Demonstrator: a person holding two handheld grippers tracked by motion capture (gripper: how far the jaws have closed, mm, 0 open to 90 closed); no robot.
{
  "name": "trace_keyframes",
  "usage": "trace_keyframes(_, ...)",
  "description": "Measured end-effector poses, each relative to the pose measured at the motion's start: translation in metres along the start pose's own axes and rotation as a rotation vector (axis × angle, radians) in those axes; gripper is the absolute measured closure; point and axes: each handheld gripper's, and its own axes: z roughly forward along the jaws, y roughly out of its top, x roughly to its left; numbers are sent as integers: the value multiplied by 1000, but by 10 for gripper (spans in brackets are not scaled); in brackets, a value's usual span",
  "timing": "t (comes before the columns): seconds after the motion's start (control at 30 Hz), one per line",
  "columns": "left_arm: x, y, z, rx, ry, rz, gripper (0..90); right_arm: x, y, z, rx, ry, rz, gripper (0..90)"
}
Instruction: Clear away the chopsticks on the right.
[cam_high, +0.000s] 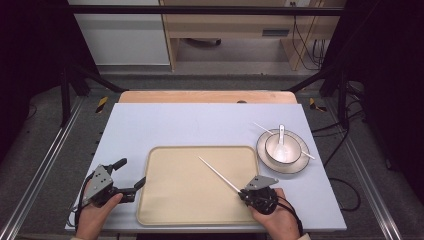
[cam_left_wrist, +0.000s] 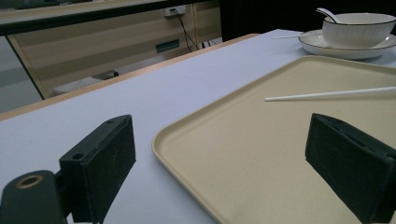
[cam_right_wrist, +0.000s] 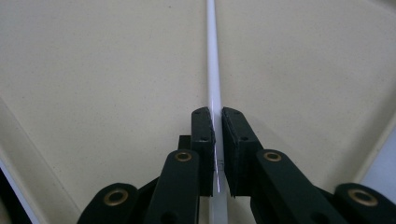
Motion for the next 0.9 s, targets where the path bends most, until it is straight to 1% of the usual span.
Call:
trace_keyframes(0.03,0,0,0,0,0,0,81,0,0,0,-1,0,-4,831)
trace_keyframes(0.13,0,0,0,0,-1,0,81,0,0,1,0,5,3,813)
trace_keyframes(0.4,0,0,0,-1,1,-2,81,0,1,-1,-22,-5,-1,762)
trace_keyframes(0.5,0,0,0,-1,1,-2,81,0,1,-3,-30,-14,-5,723)
trace_keyframes(0.53,0,0,0,-1,1,-2,80,0,1,-3,-41,-14,-5,709)
trace_keyframes(0.6,1,0,-1,-1,0,3,81,0,3,-5,-47,-22,-7,662)
trace_keyframes(0.77,0,0,-1,-3,1,1,81,-3,9,-16,-87,-31,-5,521)
trace_keyframes(0.8,0,0,-1,-3,0,-2,81,-4,11,-19,-95,-30,-13,493)
trace_keyframes(0.87,0,0,-1,-3,-2,0,80,-4,15,-24,-102,-29,-14,394)
trace_keyframes(0.9,0,0,-1,-3,-2,0,80,-4,19,-27,-108,-36,-19,360)
